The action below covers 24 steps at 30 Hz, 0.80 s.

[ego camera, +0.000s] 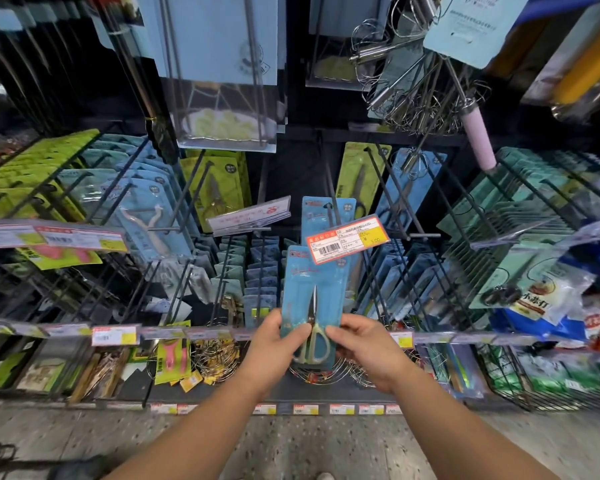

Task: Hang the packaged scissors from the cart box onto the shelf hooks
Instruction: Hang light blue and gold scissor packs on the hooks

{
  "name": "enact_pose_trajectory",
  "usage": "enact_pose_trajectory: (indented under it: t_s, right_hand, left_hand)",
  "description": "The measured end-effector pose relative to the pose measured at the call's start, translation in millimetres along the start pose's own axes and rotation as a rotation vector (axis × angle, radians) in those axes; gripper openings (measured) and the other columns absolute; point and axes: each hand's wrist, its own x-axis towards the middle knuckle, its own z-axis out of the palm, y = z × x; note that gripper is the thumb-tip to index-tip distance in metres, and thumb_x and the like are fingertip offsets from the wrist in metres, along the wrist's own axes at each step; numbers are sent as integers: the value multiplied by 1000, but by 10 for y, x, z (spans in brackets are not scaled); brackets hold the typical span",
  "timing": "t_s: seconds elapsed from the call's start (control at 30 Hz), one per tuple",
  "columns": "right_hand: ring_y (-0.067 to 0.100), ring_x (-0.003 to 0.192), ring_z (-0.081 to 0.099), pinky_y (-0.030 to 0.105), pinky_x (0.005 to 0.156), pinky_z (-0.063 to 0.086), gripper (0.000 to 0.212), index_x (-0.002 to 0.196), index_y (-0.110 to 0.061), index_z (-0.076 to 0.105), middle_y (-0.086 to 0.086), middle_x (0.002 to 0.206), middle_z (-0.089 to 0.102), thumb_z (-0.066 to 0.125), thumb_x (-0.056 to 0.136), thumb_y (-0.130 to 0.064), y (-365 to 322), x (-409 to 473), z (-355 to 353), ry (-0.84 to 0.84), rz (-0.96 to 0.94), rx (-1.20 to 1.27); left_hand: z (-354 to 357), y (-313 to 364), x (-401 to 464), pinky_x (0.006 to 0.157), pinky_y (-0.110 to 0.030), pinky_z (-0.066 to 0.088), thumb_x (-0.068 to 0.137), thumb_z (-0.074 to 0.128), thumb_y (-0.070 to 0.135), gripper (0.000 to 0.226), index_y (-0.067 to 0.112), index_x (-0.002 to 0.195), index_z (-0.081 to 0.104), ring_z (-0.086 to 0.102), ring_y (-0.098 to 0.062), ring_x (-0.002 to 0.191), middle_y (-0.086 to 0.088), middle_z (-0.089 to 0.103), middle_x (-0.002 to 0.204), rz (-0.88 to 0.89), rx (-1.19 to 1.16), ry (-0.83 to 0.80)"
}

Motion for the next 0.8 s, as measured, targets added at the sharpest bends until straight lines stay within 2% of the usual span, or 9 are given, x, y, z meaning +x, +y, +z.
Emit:
enact_pose_trajectory:
  t_s: [0.07, 0.17, 0.23, 0.37, 0.4, 0.5, 0.6, 0.73, 0.8]
  right_hand:
    - [10, 80, 67, 25, 71, 50, 16, 103, -14, 74, 1, 96, 76, 65, 91, -9, -16, -17, -34, 20, -16, 25]
    - [18, 90, 69, 31, 76, 54, 19, 109, -10, 73, 8, 105, 75, 64, 91, -10, -49, -10, -75, 41, -31, 88]
    - [21, 91, 69, 33, 77, 55, 20, 110, -9, 72, 8, 107, 75, 63, 92, -9, -67, 13, -105, 54, -44, 101]
    - [15, 80, 69, 22, 61, 52, 19, 110, -7, 71, 9, 103, 75, 60, 94, -8, -110, 40, -126, 73, -73, 113]
    - [16, 82, 69, 23, 63, 54, 19, 111, -7, 71, 10, 104, 75, 59, 95, -7, -110, 54, -129, 75, -81, 122]
    - [22, 93, 71, 35, 80, 57, 19, 110, -7, 70, 11, 107, 74, 58, 95, -7, -117, 95, -132, 70, -105, 139]
    - [18, 87, 72, 29, 73, 57, 17, 106, -8, 71, 8, 101, 76, 58, 95, -6, -120, 130, -124, 94, -119, 136]
    - [19, 84, 72, 31, 72, 59, 16, 105, -8, 70, 10, 99, 76, 59, 95, -7, -134, 182, -116, 134, -140, 137]
    - [18, 81, 72, 28, 68, 58, 15, 104, -8, 70, 9, 96, 76, 58, 95, -7, -146, 214, -118, 146, -155, 140]
  left_hand:
    - [49, 55, 6, 72, -26, 59, 94, 64, 17, 17, 16, 111, 60, 71, -10, 89, -3, 72, 104, 30, 49, 2]
    - [116, 125, 30, 66, -21, 57, 95, 64, 19, 16, 18, 110, 60, 71, -5, 83, 0, 72, 101, 70, 66, 8]
    - [161, 155, 58, 67, -21, 57, 95, 64, 21, 15, 19, 109, 60, 71, -8, 86, 0, 72, 102, 79, 69, 18]
    - [211, 194, 108, 69, -20, 56, 95, 64, 22, 16, 17, 110, 61, 71, -9, 89, 2, 73, 101, 84, 51, 21]
    - [216, 206, 117, 71, -20, 56, 95, 64, 22, 18, 16, 111, 61, 71, -9, 90, 1, 73, 102, 81, 48, 21]
    - [219, 232, 145, 77, -25, 57, 94, 65, 24, 21, 17, 113, 60, 70, -11, 93, 1, 72, 103, 72, 37, 27]
    - [220, 219, 195, 82, -31, 58, 94, 66, 25, 24, 16, 115, 60, 70, -12, 94, 1, 72, 104, 55, 37, 32]
    - [218, 226, 254, 73, -23, 57, 94, 66, 26, 24, 17, 115, 60, 70, -9, 91, 3, 71, 104, 61, 34, 35]
    - [221, 237, 296, 73, -24, 58, 94, 65, 26, 23, 17, 115, 60, 71, -10, 91, 2, 72, 104, 59, 29, 30]
